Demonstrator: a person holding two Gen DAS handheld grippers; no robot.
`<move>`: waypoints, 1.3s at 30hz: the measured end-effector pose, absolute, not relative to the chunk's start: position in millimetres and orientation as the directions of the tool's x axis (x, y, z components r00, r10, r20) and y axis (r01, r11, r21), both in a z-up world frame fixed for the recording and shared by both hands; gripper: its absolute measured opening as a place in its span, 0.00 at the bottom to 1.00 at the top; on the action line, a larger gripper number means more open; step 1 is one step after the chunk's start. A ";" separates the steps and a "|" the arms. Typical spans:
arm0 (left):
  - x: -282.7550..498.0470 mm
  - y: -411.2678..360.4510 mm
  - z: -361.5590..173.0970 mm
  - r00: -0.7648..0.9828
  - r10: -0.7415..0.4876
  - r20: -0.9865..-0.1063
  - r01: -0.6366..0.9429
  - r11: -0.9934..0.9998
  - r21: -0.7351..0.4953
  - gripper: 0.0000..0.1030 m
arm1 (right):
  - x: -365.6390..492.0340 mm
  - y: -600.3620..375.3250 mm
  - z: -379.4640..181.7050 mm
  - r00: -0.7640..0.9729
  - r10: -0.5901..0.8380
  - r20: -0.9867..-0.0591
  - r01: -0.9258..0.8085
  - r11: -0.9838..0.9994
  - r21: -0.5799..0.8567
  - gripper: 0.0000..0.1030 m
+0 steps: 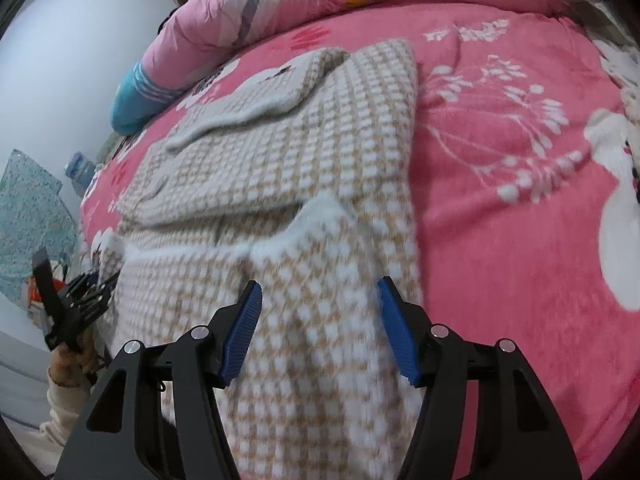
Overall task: Fold large clothes
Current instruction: 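Lift the hem edge with the left tool while the right tool grasps the hem beside it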
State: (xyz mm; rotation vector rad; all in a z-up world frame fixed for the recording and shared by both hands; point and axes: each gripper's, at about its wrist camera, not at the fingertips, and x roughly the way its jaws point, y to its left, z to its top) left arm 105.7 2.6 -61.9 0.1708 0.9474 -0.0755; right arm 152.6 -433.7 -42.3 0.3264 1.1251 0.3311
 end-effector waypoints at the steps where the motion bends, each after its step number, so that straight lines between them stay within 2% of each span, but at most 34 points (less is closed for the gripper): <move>1: 105.4 2.1 -61.7 0.582 0.011 -0.813 0.139 0.984 0.113 0.47 | 150.1 -435.2 -42.3 0.389 0.415 -0.823 -0.094 0.906 0.412 0.55; 6: 105.8 2.7 -61.6 0.582 0.009 -0.813 0.140 0.984 0.111 0.47 | 155.9 -434.0 -45.2 0.370 0.401 -0.838 -0.086 0.913 0.399 0.50; 18: 107.2 3.8 -63.4 0.585 0.008 -0.811 0.141 0.984 0.111 0.47 | 168.3 -427.6 -48.4 0.351 0.380 -0.856 -0.090 0.923 0.373 0.48; 39: 106.0 3.1 -62.8 0.588 0.001 -0.809 0.138 0.985 0.102 0.47 | 171.5 -416.3 -51.2 0.340 0.327 -0.882 -0.086 0.945 0.317 0.47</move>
